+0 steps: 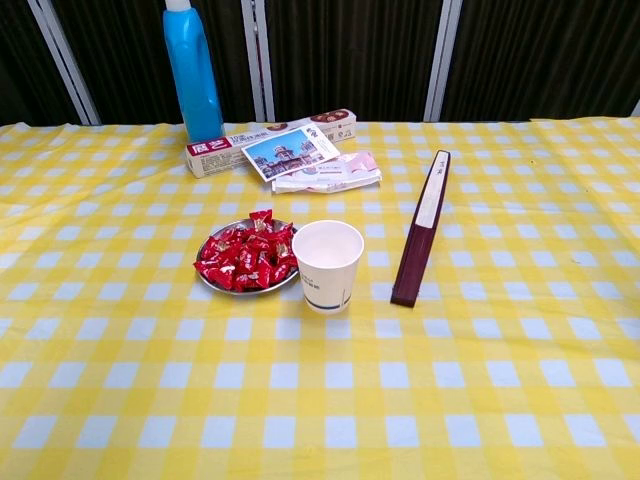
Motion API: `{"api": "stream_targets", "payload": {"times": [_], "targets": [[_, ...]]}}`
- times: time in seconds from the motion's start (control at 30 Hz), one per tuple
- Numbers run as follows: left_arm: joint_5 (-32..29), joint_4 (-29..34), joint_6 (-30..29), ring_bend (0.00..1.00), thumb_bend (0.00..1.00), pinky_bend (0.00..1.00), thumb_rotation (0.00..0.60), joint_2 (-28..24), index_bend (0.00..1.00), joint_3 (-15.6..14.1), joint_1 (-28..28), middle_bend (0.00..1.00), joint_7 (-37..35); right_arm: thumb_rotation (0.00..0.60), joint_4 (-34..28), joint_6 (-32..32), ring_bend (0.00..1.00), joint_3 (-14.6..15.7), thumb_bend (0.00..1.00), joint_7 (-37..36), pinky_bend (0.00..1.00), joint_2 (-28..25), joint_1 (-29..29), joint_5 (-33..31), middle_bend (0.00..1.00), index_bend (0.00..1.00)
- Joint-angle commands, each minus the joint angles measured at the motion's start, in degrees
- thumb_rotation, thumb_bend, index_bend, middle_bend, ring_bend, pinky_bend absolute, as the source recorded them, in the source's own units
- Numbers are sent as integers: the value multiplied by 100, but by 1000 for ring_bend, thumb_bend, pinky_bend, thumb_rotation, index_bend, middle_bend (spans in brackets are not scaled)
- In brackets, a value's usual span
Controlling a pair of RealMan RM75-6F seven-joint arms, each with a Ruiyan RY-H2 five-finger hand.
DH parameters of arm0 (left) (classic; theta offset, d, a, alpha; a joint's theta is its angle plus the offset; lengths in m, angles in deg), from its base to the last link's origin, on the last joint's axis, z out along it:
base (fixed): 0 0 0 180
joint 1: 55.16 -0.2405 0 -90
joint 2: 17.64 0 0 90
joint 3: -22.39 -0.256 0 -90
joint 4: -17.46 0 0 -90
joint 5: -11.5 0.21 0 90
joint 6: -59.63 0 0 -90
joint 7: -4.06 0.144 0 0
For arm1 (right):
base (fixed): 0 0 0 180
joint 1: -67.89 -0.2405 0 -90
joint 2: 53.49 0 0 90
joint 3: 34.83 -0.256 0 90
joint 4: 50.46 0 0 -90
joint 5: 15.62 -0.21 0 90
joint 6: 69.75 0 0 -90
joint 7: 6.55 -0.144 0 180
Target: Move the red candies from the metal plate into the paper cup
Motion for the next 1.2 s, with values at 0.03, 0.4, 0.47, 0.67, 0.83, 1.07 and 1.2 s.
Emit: {"api": "stream_targets", "payload": {"times": [0.03,0.4,0.47,0.67,0.83,1.07,1.2], "targets": [[-42,70,79,0,60,29,600,0,0,41,62,0,53,600,-3,-18,0,-1,387,-10,0,-1,-3,-18,0,0],[-614,969,1245,534,85,641,600,-124,0,556,992,65,979,600,-59,-96,0,-2,388,-186,0,-64,-32,-60,0,0],[-949,1194,1696,639,86,737,600,-106,5,737,1326,100,1201,600,-88,-96,0,-15,388,-229,0,-82,-39,-69,0,0],[-2075,1458,2811,769,101,852,600,166,28,1139,2337,148,2104,600,-143,-120,0,-17,387,-352,0,-137,-38,-108,0,0],[-2794,1299,3297,759,150,854,600,633,74,1208,3062,120,2941,600,-188,-183,0,-39,388,-494,0,-194,-52,-195,0,0],[-4068,877,3515,769,178,854,600,1386,88,1171,3980,120,3888,600,-268,-243,0,-57,388,-650,0,-266,-78,-243,0,0],[-4612,671,3500,769,179,854,600,1712,118,1099,4411,125,4296,600,-303,-263,0,-60,388,-726,0,-297,-83,-258,0,0]]}}
